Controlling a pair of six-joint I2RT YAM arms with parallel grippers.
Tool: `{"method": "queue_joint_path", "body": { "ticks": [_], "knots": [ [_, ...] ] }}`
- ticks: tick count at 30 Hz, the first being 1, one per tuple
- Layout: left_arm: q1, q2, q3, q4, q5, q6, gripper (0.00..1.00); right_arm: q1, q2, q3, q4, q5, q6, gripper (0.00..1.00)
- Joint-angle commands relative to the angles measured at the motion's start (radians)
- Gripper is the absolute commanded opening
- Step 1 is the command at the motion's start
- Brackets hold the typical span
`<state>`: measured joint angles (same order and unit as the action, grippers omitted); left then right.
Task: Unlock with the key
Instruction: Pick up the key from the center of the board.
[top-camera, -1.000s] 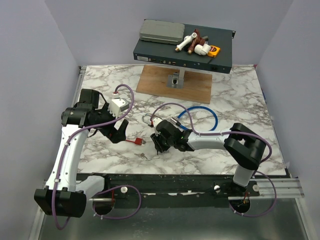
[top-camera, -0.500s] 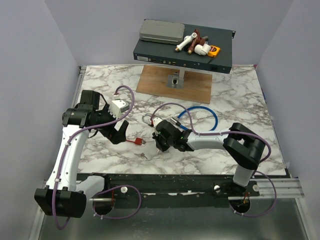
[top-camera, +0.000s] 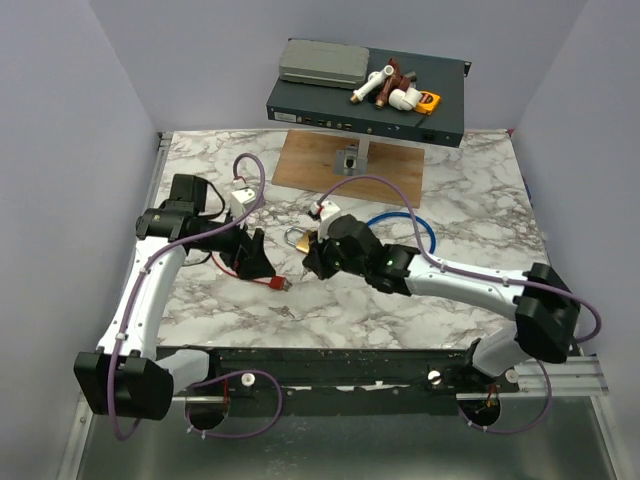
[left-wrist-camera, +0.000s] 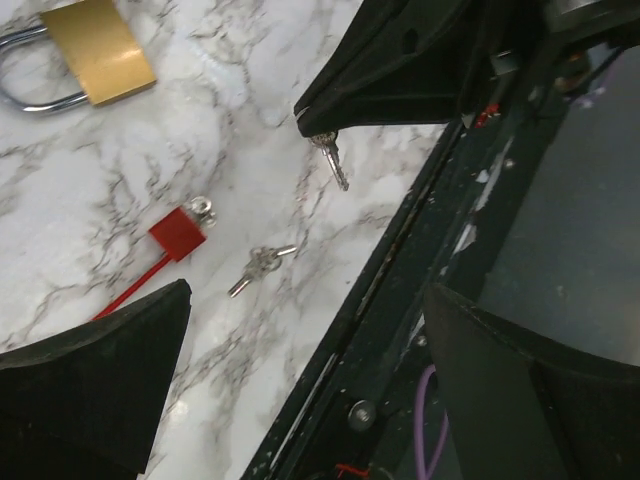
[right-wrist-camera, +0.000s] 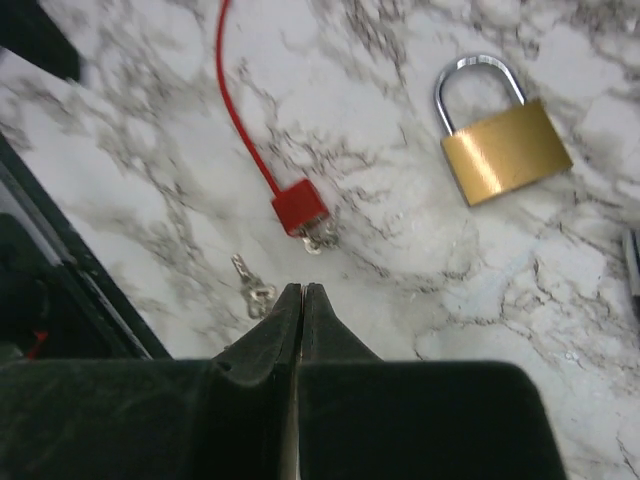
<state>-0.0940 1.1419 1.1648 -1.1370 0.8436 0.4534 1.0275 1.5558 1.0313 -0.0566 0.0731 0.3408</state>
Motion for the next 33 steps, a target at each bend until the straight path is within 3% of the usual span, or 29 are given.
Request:
{"method": "queue_joint_path", "body": {
  "ticks": [1, 5, 10, 14, 20, 26, 30, 33],
  "knots": [
    [-0.011, 0.070, -0.031, 0.100, 0.274, -0.102, 0.99, 0.006, -0.094, 0.059, -0.005, 0.043, 0.045, 0.01],
    [-0.020, 0.131, -0.012, 0.109, 0.387, -0.149, 0.98, 0.011, -0.140, 0.105, -0.025, 0.096, 0.045, 0.01],
    [-0.019, 0.100, -0.080, 0.329, 0.466, -0.352, 0.98, 0.036, -0.158, 0.144, -0.010, 0.158, 0.022, 0.01],
    [-0.025, 0.070, -0.132, 0.543, 0.488, -0.573, 0.92, 0.064, -0.148, 0.166, 0.004, 0.194, 0.008, 0.01],
    [-0.061, 0.049, -0.168, 0.591, 0.474, -0.627, 0.72, 0.091, -0.136, 0.180, 0.036, 0.247, -0.017, 0.01],
    [-0.064, 0.035, -0.192, 0.612, 0.489, -0.638, 0.41, 0.105, -0.135, 0.182, 0.047, 0.284, -0.031, 0.01],
    [-0.066, 0.031, -0.192, 0.611, 0.496, -0.637, 0.32, 0.110, -0.140, 0.176, 0.083, 0.285, -0.032, 0.00],
    [-0.066, 0.031, -0.192, 0.625, 0.503, -0.648, 0.20, 0.114, -0.144, 0.168, 0.089, 0.283, -0.022, 0.01]
  ]
}}
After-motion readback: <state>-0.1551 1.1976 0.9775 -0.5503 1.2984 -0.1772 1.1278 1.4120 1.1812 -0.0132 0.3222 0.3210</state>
